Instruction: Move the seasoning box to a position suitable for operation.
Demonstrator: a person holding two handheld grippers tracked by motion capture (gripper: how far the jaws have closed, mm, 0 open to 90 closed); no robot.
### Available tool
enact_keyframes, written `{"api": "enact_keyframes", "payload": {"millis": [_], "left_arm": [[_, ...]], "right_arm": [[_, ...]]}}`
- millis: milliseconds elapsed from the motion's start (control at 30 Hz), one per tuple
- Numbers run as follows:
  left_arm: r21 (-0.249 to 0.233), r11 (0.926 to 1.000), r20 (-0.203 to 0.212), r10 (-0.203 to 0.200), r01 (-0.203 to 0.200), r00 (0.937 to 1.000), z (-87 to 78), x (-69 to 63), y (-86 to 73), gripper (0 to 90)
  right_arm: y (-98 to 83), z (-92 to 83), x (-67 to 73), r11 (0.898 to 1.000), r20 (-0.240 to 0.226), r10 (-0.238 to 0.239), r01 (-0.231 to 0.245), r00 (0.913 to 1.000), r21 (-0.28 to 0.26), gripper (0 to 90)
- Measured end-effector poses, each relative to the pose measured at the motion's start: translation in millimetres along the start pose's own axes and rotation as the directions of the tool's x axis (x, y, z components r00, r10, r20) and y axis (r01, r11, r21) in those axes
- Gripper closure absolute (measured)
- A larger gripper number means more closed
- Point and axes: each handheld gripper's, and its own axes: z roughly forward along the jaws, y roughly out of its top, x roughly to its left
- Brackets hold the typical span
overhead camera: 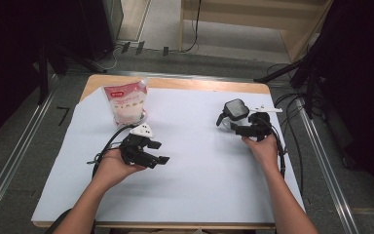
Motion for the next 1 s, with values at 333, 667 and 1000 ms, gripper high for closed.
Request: {"api": "enact_keyframes", "payload": {"millis": [333, 667, 1000], "left_arm": [[0.003, 1.0000, 0.004, -0.006, 0.006, 1.0000, -0.6, -1.9, -2.8, 35.6], [-0.007, 0.9996, 0.017, -0.028, 0.028, 0.9995, -3.2, -4.5, -7.9, 35.4], [-0.002, 0.9998, -0.006, -0.019, 0.019, 0.9998, -5.3, -4.3, -12.7, 35.0]], "right_arm": [[4.5, 12.4, -1.5, 1.000, -0.014, -0.010, 0.010, 0.9998, -0.019, 13.4], [7.4, 30.2, 1.2, 0.999, 0.003, -0.004, 0.004, 1.0000, -0.051, 12.3], [8.9, 36.6, 2.9, 0.998, 0.012, -0.002, 0.003, 0.9999, -0.070, 12.6]]}}
